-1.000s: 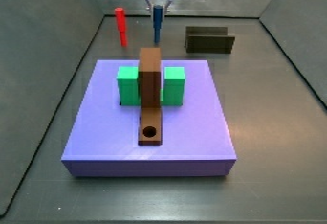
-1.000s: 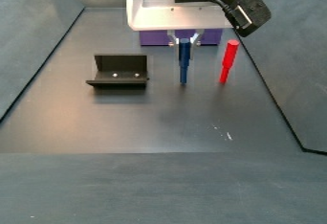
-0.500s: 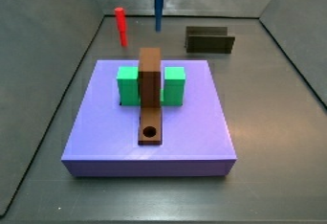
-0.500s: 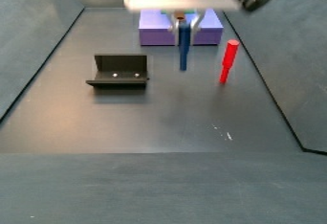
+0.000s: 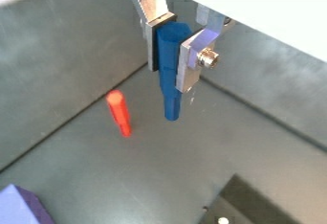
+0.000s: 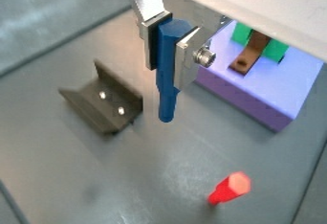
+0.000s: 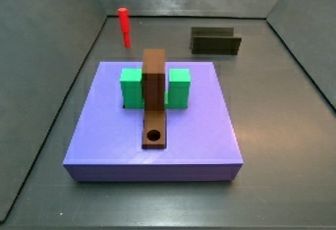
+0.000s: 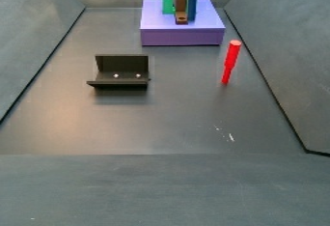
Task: Pick up the blue object. Move up. Move to above the board. Insert the blue object.
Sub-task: Move to above the board.
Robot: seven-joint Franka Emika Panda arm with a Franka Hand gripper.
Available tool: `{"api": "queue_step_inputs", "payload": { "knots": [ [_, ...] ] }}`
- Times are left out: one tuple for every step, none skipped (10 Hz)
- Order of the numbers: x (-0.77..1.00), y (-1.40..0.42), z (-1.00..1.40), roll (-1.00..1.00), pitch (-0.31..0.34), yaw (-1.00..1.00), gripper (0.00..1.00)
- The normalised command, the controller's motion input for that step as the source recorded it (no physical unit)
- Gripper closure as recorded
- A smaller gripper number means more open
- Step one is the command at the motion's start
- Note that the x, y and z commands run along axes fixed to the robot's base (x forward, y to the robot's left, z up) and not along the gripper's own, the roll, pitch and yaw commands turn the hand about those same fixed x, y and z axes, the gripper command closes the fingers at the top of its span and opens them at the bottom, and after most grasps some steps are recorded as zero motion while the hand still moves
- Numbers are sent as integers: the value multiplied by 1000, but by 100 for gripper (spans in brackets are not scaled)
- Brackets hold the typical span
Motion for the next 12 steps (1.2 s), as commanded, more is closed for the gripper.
{"api": "queue_step_inputs", "payload": {
  "knots": [
    [25, 6, 980, 6, 85, 4, 100],
    [18, 0, 590, 12, 76, 5, 100],
    [27, -4, 388, 11, 58, 1, 100],
    [21, -4, 177, 12, 51, 4, 100],
    [17, -1400, 210, 152, 123, 66, 100],
    [16, -1400, 188, 186, 96, 59, 100],
    [18, -1400, 192, 138, 75, 32, 100],
    [31, -1400, 197, 41, 72, 22, 100],
    [35, -1400, 203, 33, 79, 17, 100],
    [50, -1400, 210, 20, 95, 15, 100],
    [81, -1400, 212, 3, 116, 10, 100],
    [132, -1400, 215, 20, 138, 12, 100]
  ]
}}
